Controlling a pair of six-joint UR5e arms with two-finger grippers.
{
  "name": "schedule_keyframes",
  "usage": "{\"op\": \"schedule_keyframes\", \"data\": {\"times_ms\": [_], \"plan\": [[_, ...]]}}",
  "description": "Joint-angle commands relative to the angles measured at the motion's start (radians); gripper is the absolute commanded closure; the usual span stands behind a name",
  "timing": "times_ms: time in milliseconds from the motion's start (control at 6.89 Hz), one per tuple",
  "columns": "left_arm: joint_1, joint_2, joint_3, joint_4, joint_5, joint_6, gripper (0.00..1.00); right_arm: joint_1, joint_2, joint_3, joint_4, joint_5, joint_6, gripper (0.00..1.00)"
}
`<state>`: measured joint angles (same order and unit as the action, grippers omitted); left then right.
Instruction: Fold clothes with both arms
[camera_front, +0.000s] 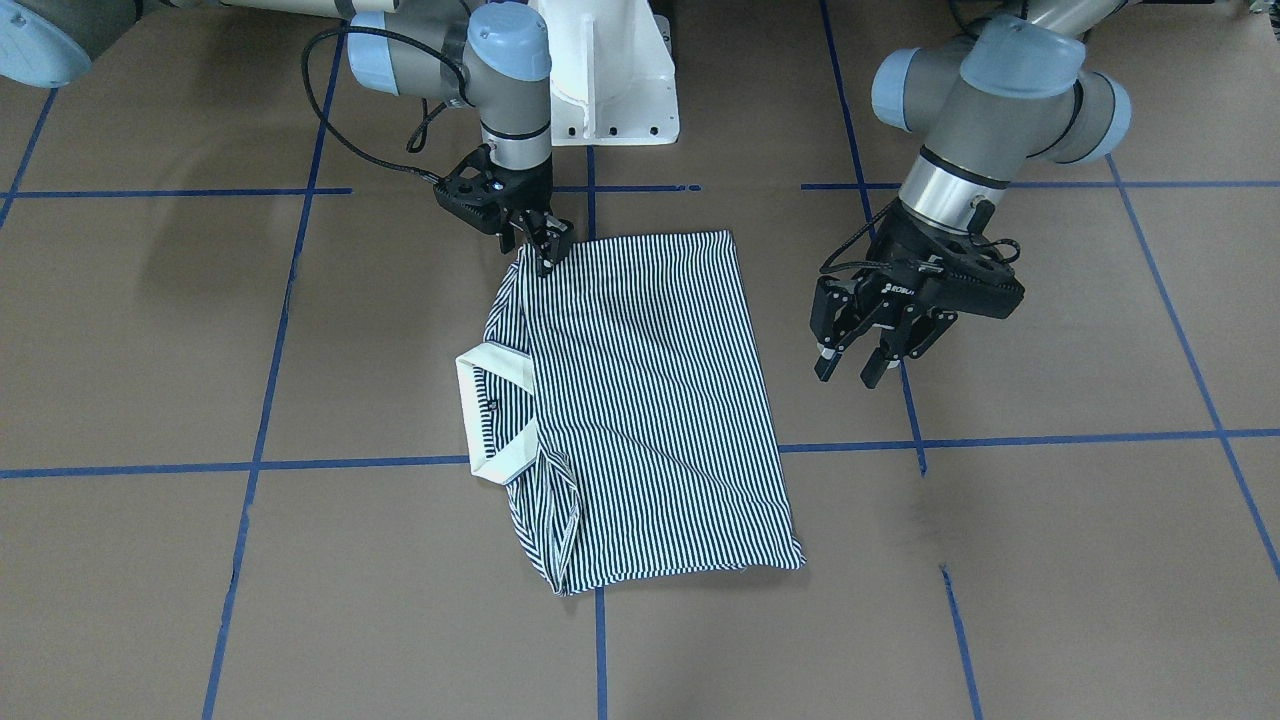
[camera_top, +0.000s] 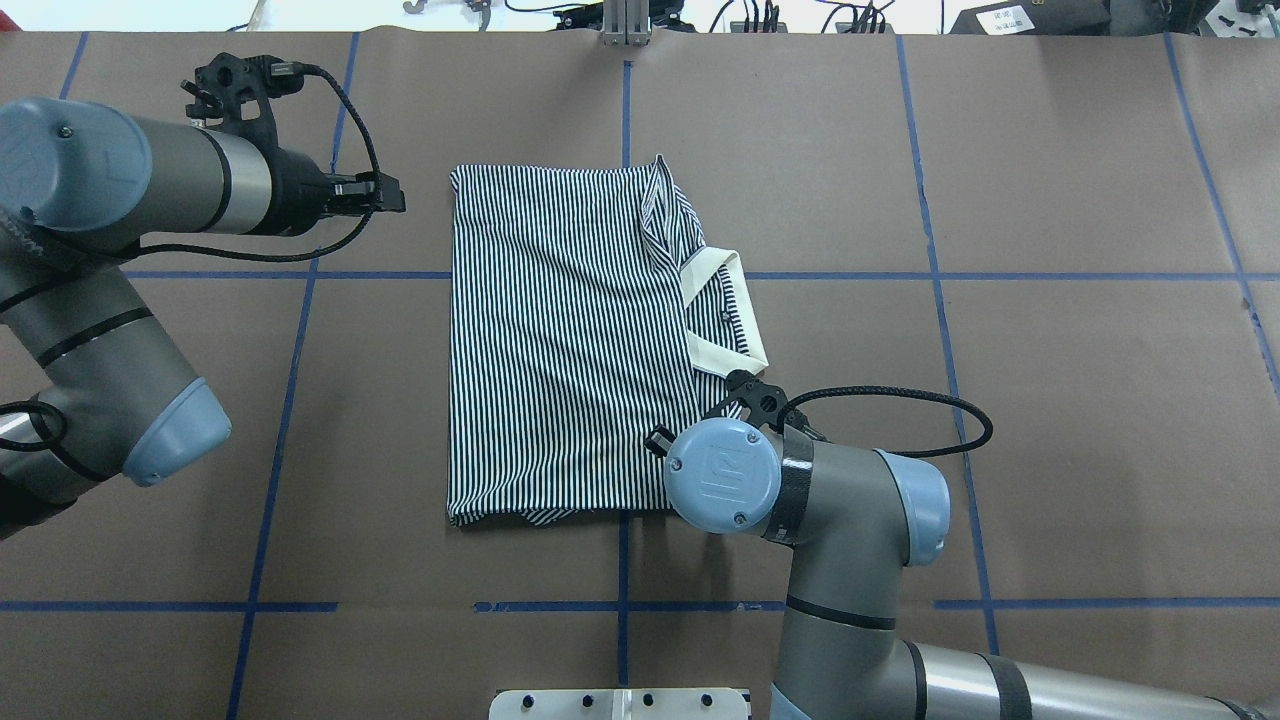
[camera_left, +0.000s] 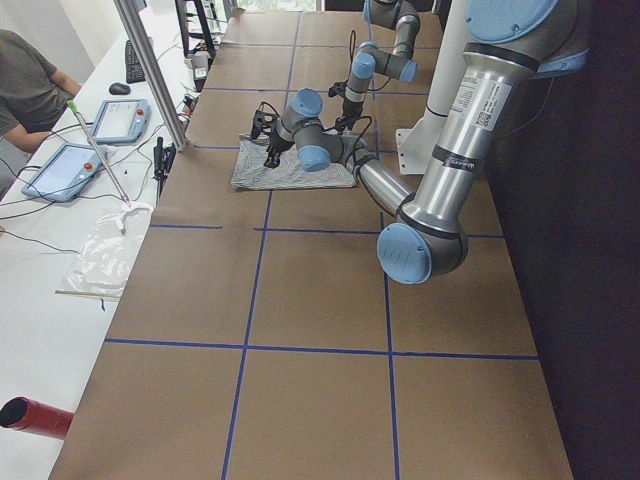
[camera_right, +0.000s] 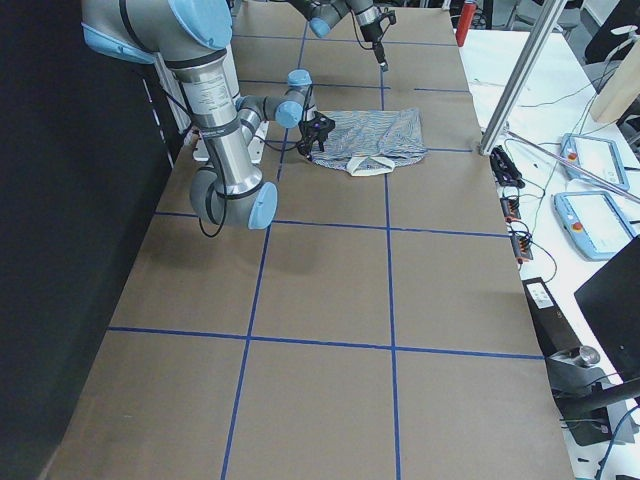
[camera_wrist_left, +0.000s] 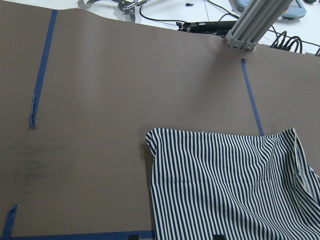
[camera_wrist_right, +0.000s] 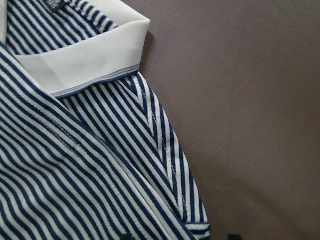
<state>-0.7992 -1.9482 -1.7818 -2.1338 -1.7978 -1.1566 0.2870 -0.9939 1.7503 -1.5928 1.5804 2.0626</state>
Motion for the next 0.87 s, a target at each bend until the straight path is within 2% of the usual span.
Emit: {"op": "schedule_keyframes", "data": {"times_ms": [0, 145, 290, 435, 725], "plan": [[0.0, 0.0, -0.004, 0.0, 0.0, 0.0, 0.42, 0.0, 0.001, -0.018, 0.007, 0.003, -0.002, 0.3], [0.0, 0.0, -0.004, 0.0, 0.0, 0.0, 0.42, 0.003, 0.001, -0.018, 0.005, 0.004, -0.005, 0.35], [-0.002, 0.0, -0.011, 0.023, 0.0, 0.0, 0.42, 0.003, 0.001, -0.018, 0.004, 0.007, -0.005, 0.63], [0.0, 0.0, -0.033, 0.052, 0.0, 0.0, 0.42, 0.004, 0.001, -0.015, 0.002, 0.009, -0.007, 1.0], [0.0, 0.0, -0.038, 0.058, 0.0, 0.0, 0.42, 0.011, -0.005, -0.009, -0.001, 0.022, -0.009, 1.0]]}}
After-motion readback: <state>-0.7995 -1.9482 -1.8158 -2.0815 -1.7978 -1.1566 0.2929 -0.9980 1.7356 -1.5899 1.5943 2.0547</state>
